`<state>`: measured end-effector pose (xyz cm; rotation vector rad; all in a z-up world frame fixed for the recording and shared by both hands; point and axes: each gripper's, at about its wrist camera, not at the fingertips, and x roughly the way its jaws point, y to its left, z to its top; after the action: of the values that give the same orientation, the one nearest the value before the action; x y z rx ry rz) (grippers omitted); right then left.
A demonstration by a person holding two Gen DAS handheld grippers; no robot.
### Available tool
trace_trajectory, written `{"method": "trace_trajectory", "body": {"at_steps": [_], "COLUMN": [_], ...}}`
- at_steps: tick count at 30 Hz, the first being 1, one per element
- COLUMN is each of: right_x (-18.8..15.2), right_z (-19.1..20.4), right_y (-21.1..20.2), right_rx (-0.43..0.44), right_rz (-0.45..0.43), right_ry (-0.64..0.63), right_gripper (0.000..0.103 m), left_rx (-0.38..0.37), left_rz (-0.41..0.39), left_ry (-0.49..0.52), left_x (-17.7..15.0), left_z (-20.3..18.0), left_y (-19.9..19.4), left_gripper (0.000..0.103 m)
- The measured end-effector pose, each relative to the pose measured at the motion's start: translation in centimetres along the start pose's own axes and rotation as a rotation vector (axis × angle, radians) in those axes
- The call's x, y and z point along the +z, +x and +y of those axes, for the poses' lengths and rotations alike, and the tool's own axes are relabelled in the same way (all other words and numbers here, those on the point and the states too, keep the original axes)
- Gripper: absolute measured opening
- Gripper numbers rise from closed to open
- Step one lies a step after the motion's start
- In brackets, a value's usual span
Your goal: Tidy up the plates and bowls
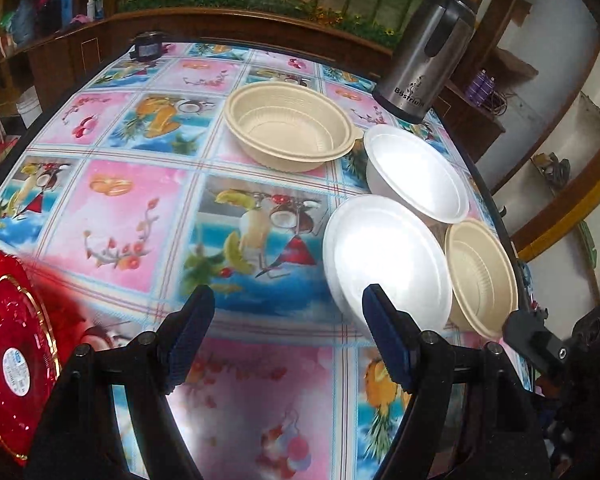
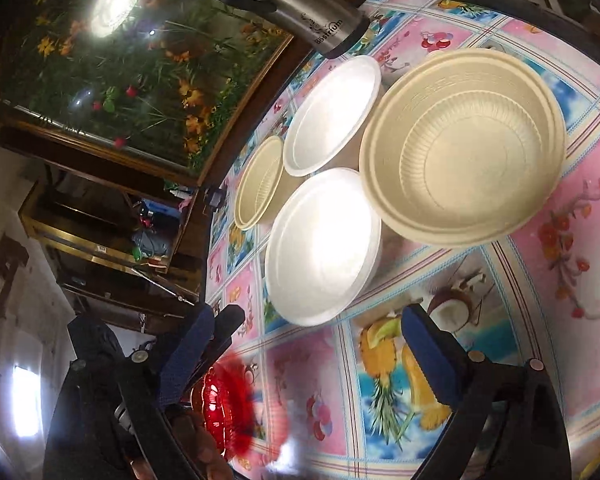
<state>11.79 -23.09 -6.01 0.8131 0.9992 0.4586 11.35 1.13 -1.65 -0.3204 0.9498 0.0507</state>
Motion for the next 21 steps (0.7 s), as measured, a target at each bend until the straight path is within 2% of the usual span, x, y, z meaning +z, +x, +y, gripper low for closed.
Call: {"method": "trace_trajectory", "body": {"at_steps": [11,18,20,21], "right_x": [1.6,2.0,2.1,2.3], "right_z": [-0.9,-0.7,-0.7,-0.5], "right_y": [3.0,4.0,4.3,4.6], "right_rx": [-0.057,-0.101,-0.111,-0.120], "right_rz": [0.020,0.020,0.019,0.020], "right_ry": [0.019,-0.002,-0.008,-0.011], "right_gripper": [0.079,0.073,0.069,0.061], "left_rx": [-0.004,-0.002,0.006,0.006], "left_rz": [0.026,0.036,0.042,0.047], "left_ry": [0.011,0.014,0.021,0.026], "left_x": [0.9,0.9,0.9,0.9], "left_z": [-1.4,-1.6,-1.6,-1.7], "left_y": [3.2,4.6,4.9,5.0], "left_gripper": [0.076,0.076,0.072,0.065]}}
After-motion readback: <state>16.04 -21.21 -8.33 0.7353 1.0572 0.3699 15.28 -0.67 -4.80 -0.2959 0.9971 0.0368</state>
